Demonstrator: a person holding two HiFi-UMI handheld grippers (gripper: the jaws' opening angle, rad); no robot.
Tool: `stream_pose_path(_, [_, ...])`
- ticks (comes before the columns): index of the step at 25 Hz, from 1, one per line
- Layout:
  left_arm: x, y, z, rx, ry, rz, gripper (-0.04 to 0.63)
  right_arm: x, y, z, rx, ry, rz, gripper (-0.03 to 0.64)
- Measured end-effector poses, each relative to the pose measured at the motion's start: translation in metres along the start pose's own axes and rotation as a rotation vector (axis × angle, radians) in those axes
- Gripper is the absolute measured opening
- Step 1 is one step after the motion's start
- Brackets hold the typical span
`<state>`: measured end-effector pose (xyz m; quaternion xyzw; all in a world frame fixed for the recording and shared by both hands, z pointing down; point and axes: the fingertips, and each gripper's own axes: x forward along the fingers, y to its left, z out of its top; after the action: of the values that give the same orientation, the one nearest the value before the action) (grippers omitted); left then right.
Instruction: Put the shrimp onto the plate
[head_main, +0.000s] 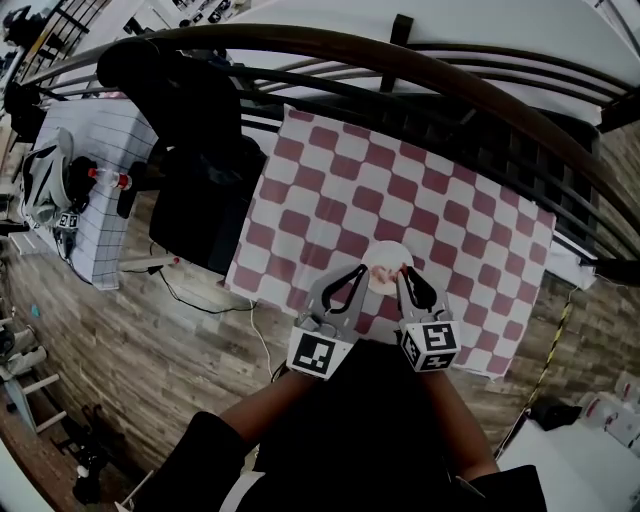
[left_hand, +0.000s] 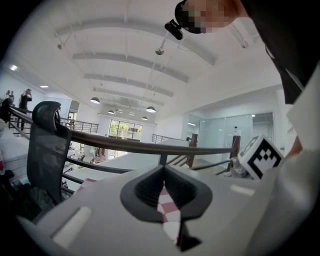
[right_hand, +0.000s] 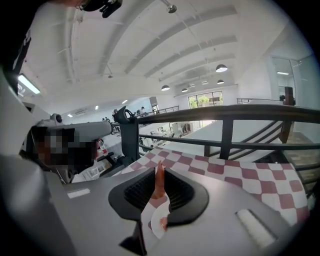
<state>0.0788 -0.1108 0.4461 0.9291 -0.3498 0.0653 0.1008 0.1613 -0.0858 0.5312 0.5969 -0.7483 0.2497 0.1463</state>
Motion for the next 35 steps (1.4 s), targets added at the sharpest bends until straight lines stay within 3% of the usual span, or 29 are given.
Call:
stream_pose_path(15, [-0.001,0.013,-0.014,-0.015,0.022,0.117,0.006,0.050,-0.013,-0.058,-0.044,0.174,0.098,0.057])
stream_pose_path(20, [0.000,0.016,-0.012,0.053,0.017,0.142,0.006,0.064,-0.019,-0.071,-0.075,0.215,0.114,0.057])
stream_pose_path(35, [0.006,0.020,-0.028,-0.010,0.052,0.191,0.006,0.096,-0.039,-0.117,-0.134,0.346,0.126,0.058])
